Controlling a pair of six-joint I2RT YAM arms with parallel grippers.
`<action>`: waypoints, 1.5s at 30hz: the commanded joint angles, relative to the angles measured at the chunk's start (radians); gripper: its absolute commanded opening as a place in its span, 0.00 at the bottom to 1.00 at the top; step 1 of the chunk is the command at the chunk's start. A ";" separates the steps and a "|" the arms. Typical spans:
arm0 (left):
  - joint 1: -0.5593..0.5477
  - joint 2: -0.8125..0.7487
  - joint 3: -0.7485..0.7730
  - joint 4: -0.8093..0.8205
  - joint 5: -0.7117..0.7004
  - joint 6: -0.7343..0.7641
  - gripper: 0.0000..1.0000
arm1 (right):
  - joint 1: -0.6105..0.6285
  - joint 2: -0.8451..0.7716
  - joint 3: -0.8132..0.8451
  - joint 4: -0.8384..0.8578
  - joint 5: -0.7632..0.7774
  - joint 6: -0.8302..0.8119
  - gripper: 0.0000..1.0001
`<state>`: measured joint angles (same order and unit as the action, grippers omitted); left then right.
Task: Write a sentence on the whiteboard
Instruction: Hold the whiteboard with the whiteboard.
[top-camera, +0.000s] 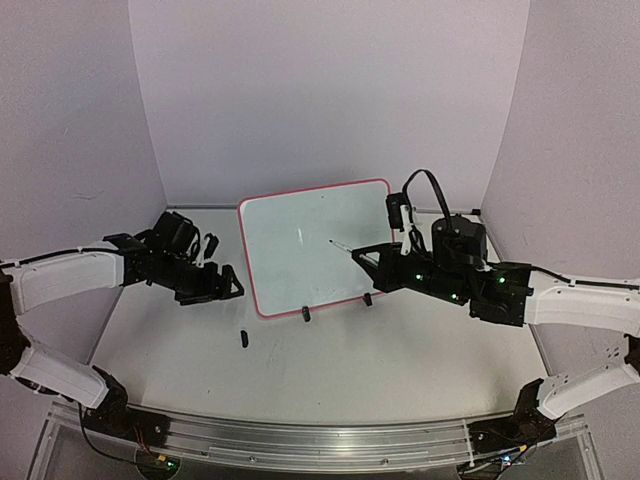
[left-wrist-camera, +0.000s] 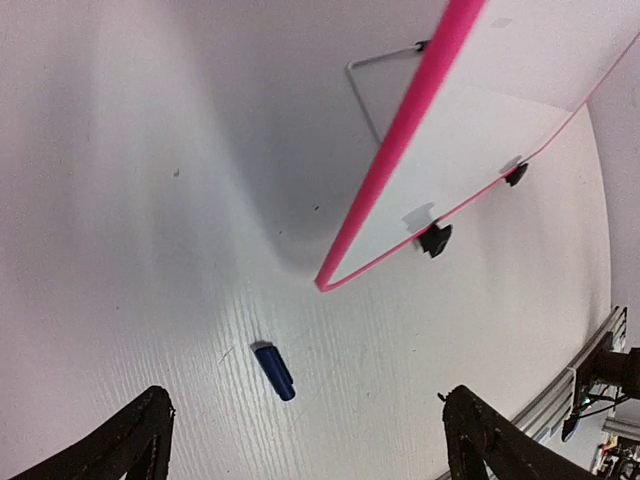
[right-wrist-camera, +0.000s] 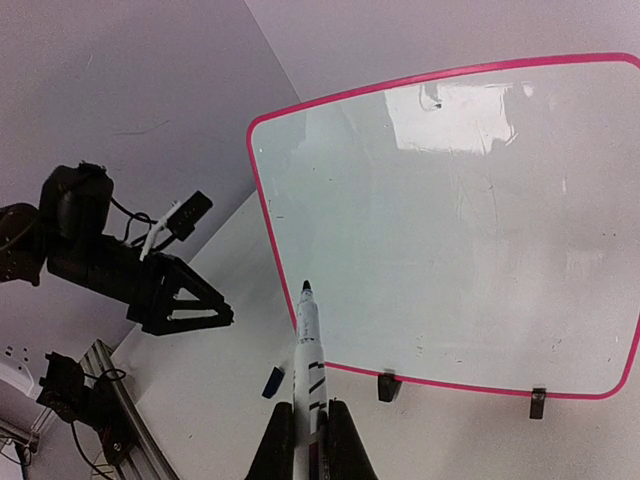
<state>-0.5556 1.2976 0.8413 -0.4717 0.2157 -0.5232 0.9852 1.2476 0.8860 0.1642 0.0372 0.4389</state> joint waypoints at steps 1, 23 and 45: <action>0.042 0.003 0.229 -0.168 0.028 0.250 0.95 | 0.006 0.024 0.063 -0.009 -0.001 -0.020 0.02; 0.226 0.278 0.451 0.048 0.503 0.499 0.72 | 0.006 0.090 0.147 -0.014 -0.065 -0.025 0.01; 0.225 0.352 0.460 0.069 0.503 0.522 0.21 | 0.006 0.325 0.381 -0.036 -0.113 -0.089 0.00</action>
<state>-0.3309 1.6424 1.2709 -0.4366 0.6975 -0.0216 0.9871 1.5360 1.1862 0.1272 -0.0620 0.3759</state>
